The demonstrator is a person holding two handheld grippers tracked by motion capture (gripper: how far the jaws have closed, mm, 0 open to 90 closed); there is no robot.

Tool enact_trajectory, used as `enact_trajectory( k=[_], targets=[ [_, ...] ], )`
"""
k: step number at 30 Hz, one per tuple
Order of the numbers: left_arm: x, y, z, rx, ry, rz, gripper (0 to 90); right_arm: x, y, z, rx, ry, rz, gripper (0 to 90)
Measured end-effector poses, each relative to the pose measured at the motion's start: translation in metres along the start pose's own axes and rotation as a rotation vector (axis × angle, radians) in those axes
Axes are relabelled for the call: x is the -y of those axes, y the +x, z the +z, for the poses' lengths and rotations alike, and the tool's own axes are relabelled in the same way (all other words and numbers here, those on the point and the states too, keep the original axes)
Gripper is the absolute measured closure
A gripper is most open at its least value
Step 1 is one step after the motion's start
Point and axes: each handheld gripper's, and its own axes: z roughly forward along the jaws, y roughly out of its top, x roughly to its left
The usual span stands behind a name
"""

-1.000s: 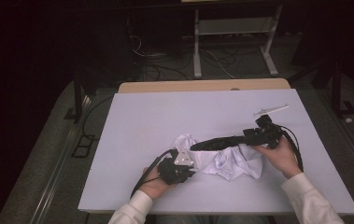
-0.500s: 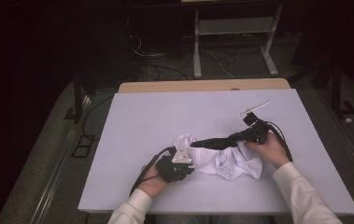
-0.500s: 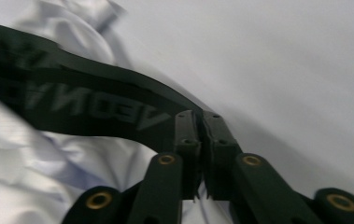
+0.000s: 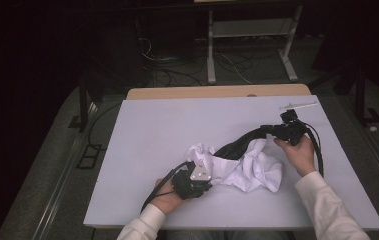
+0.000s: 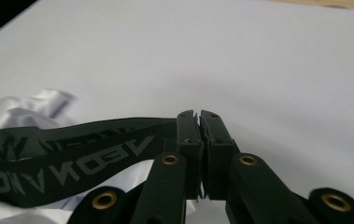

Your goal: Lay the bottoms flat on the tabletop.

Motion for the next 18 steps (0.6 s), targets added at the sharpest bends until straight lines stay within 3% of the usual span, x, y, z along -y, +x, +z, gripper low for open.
enact_trajectory(
  k=[5,9,12,15,18],
  targets=[
    [-0.005,0.000,-0.004,0.004,-0.018,-0.012,65.8,0.004,-0.009,0.005,0.004,0.022,0.029,86.3],
    [-0.013,0.011,-0.023,-0.054,-0.098,-0.055,54.8,0.005,-0.011,0.004,-0.002,0.026,0.038,86.3],
    [-0.016,0.028,-0.030,-0.089,-0.127,-0.096,52.8,0.005,-0.011,0.003,-0.004,0.023,0.042,86.3],
    [-0.018,0.048,-0.026,-0.087,-0.116,-0.114,51.8,0.006,-0.012,0.003,-0.007,0.023,0.047,86.2],
    [-0.021,0.066,-0.014,-0.050,-0.074,-0.121,51.3,0.006,-0.013,0.004,-0.010,0.025,0.051,86.2]
  ],
)
